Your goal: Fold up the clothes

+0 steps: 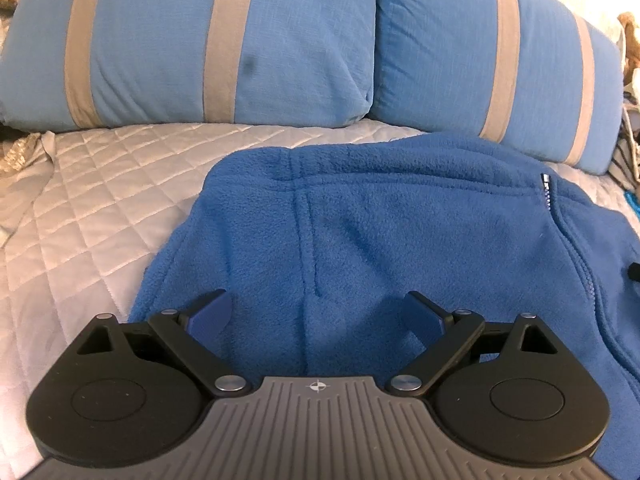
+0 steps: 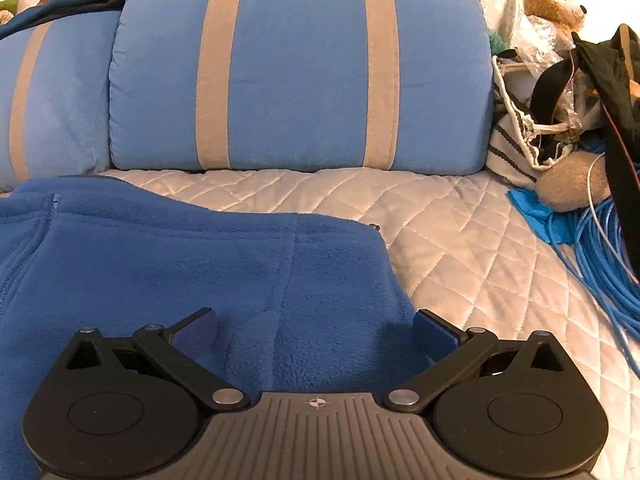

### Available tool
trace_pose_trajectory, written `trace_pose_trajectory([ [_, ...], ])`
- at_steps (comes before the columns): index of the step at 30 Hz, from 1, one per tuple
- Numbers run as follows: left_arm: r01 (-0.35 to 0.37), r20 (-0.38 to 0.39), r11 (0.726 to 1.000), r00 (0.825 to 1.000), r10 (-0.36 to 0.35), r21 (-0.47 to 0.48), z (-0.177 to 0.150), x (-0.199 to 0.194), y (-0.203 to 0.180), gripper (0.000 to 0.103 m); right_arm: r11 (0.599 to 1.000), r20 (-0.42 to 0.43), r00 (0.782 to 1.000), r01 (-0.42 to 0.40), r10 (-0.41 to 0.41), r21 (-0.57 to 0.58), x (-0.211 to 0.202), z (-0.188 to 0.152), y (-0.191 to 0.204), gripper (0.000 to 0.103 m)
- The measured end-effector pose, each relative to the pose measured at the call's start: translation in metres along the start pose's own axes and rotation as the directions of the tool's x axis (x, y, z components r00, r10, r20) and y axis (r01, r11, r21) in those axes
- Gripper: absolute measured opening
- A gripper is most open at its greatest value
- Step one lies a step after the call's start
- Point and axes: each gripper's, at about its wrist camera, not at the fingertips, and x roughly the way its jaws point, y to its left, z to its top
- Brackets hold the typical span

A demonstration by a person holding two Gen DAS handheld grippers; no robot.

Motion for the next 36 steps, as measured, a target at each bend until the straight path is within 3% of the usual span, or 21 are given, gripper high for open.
trace_pose_trajectory([
  [5, -0.094, -0.021, 0.996, 0.995, 0.094, -0.001, 0.004, -0.013, -0.002, 0.094, 0.998, -0.026, 0.999, 0.030, -0.032, -0.048, -0.004, 0.002, 0.008, 0.103],
  [8, -0.126, -0.001, 0.992, 0.992, 0.126, 0.004, 0.005, -0.030, 0.003, 0.094, 0.997, -0.046, 0.999, -0.024, 0.021, -0.069, -0.011, 0.008, 0.007, 0.103],
  [17, -0.114, 0.014, 0.992, 0.993, 0.115, -0.047, 0.003, -0.070, 0.059, 0.094, 0.995, -0.040, 0.994, -0.104, 0.104, -0.001, -0.043, 0.010, -0.033, 0.103],
  [21, -0.025, -0.041, 0.990, 0.999, 0.019, -0.137, -0.005, -0.074, 0.093, 0.094, 0.993, -0.076, 0.990, -0.120, 0.121, 0.019, -0.050, 0.002, -0.054, 0.103],
  [25, 0.109, -0.046, 0.958, 0.991, -0.125, -0.264, -0.017, -0.077, 0.121, 0.093, 0.987, -0.107, 0.982, -0.151, 0.156, 0.058, -0.056, -0.005, -0.074, 0.103],
  [31, 0.220, -0.096, 0.913, 0.959, -0.267, -0.343, -0.020, -0.070, 0.140, 0.093, 0.963, -0.141, 0.959, -0.225, 0.246, 0.145, -0.056, -0.003, -0.098, 0.103],
  [34, 0.270, -0.109, 0.880, 0.935, -0.336, -0.391, -0.020, -0.063, 0.146, 0.093, 0.933, -0.167, 0.935, -0.271, 0.314, 0.237, -0.048, 0.001, -0.113, 0.103],
  [36, 0.299, -0.121, 0.842, 0.913, -0.389, -0.450, -0.021, -0.053, 0.153, 0.093, 0.896, -0.184, 0.908, -0.306, 0.376, 0.322, -0.041, 0.002, -0.123, 0.103],
])
